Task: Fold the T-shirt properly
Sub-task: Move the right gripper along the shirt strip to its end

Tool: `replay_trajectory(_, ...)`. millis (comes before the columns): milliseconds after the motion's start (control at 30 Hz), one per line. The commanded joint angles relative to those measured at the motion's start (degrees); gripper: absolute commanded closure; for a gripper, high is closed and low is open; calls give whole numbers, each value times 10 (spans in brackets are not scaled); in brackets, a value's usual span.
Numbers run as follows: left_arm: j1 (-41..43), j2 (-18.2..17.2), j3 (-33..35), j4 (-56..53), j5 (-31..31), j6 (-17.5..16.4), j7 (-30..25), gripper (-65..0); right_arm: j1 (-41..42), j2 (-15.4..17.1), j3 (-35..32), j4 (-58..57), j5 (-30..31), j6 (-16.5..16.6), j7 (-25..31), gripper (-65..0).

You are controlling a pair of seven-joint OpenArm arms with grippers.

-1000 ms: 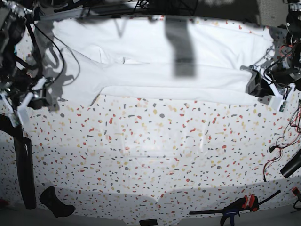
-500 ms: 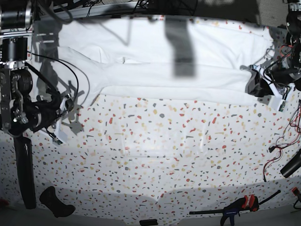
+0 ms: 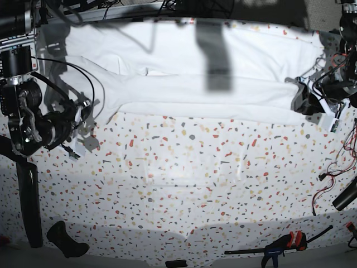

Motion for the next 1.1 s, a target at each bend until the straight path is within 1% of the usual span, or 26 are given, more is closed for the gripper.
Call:
replay_trajectory(0,-6,-9,-4,10,-8,-2,-11,-143,14,11,4,6,0,3,-8,-51)
replay_trajectory(33,-6,-8,-4,10,-8,-2,-11,-143,14,11,4,6,1,3,-18,0)
replay_trajectory(133,-6,-8,-4,10,-8,-2,-11,-143,14,13,5,8,3,3,-45,0)
replay_trajectory(200,-6,-8,-4,10,-5,-2,-11,-143,14,16,6,14,12,3,-46,0)
replay_trajectory(300,-6,-9,-4,10,-4,-2,-11,-143,14,33,6,42,54,3,-47,0)
replay_trajectory(367,-6,-9,-4,10,-4,-2,-11,-143,13,51,6,73,89,3,-51,0)
replay_trajectory(467,-6,-9,-4,10,-4,-2,-11,-143,10,81,6,127,153,3,-90,0)
replay_trajectory(500,-6,-8,-4,10,-4,-2,-11,-143,5,92,6,145,169,3,-91,0)
replay_trajectory(633,-6,-8,-4,10,-4,-2,-11,-143,-43,131,6,199,183,3,-91,0)
replay_trajectory(767,-6,-8,-4,10,-4,-2,-11,-143,-107,157,6,264,201,3,-91,0)
replay_trajectory(933,-6,-8,-4,10,-4,-2,-11,-143,-172,165,6,365,202,3,-91,0)
replay_trajectory(1067,-6,-8,-4,10,-4,-2,-5,-143,-232,165,6,399,202,3,-91,0)
